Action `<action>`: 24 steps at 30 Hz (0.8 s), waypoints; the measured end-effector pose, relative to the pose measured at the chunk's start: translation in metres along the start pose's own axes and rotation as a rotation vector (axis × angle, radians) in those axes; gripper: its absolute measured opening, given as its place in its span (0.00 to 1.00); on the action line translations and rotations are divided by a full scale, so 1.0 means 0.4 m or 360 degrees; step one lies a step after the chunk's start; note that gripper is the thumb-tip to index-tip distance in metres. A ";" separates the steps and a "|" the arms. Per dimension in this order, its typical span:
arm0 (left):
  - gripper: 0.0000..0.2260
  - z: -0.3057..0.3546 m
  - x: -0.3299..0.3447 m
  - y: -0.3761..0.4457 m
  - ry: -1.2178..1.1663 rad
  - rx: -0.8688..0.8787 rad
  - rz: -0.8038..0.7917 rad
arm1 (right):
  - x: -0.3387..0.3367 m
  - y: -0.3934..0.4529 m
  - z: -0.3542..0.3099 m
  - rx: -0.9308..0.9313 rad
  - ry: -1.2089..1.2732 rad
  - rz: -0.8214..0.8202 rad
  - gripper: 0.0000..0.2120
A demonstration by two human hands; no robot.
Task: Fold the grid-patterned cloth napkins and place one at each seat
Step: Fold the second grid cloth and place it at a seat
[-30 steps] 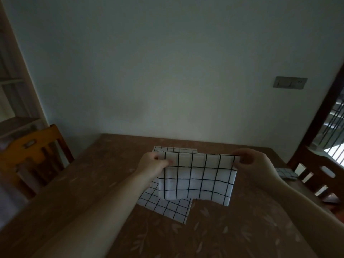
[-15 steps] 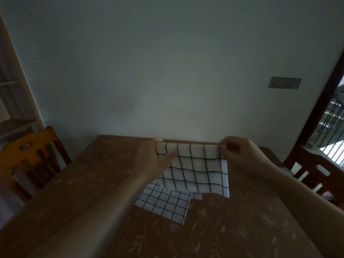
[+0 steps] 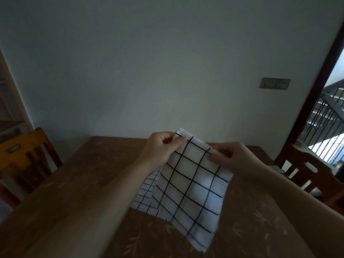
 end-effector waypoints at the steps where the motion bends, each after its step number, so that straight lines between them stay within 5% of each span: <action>1: 0.18 -0.002 -0.008 -0.002 -0.0055 -0.0024 -0.0011 | -0.005 -0.007 0.006 0.0014 0.0089 0.0052 0.04; 5: 0.39 -0.005 -0.031 -0.017 -0.0211 -0.0110 -0.0118 | -0.018 -0.023 0.005 0.0068 0.0482 0.0264 0.05; 11: 0.09 -0.004 -0.027 -0.032 -0.0362 -0.0172 -0.0075 | -0.020 -0.013 -0.002 0.0078 0.0609 0.0423 0.06; 24: 0.14 -0.001 -0.022 -0.050 -0.0665 -0.0318 -0.0033 | -0.041 -0.042 -0.030 -0.0091 0.0294 0.0347 0.13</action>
Point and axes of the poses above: each hand's wrist, its own y-axis towards the middle knuckle, its own x-axis out of the palm, z = x × y, the point moved 1 cm from there along y, towards the middle knuckle, and after that the axes turned 6 degrees about -y, right-handed, at the moved point
